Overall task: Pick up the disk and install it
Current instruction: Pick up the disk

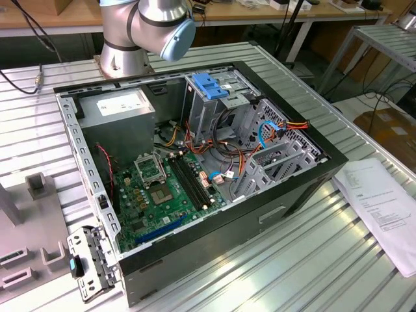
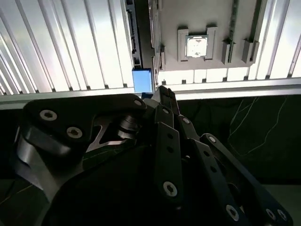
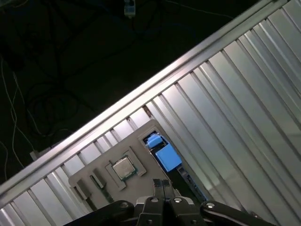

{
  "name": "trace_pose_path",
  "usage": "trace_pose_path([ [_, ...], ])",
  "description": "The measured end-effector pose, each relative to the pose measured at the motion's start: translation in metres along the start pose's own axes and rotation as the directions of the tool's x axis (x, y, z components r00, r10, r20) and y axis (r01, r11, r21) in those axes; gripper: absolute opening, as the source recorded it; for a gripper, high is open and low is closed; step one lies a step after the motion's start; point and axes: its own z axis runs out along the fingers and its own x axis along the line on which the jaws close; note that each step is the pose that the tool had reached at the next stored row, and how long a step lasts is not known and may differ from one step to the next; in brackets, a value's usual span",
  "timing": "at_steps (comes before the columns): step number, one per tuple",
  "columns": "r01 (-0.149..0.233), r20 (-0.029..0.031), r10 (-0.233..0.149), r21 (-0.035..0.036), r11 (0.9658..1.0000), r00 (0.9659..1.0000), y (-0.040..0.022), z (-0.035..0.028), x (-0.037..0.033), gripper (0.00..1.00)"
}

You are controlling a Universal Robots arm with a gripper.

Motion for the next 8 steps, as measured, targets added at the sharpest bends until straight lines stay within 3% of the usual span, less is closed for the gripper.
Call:
trace_pose_path([
  [3,0.074,-0.0009,-0.074,0.0029,0.9972,0.9973,-0.0001,0.0011,0.0001,0.11],
  [6,0.105,0.0035,-0.105,0.0176,0.9943,0.9944,-0.0001,0.0023,0.0001,0.11],
  [7,0.123,0.0039,-0.123,0.0197,0.9922,0.9924,-0.0002,0.0029,0.0000,0.11],
  [8,0.158,0.0024,-0.158,0.0187,0.9873,0.9875,-0.0002,0.0034,0.0001,0.24],
])
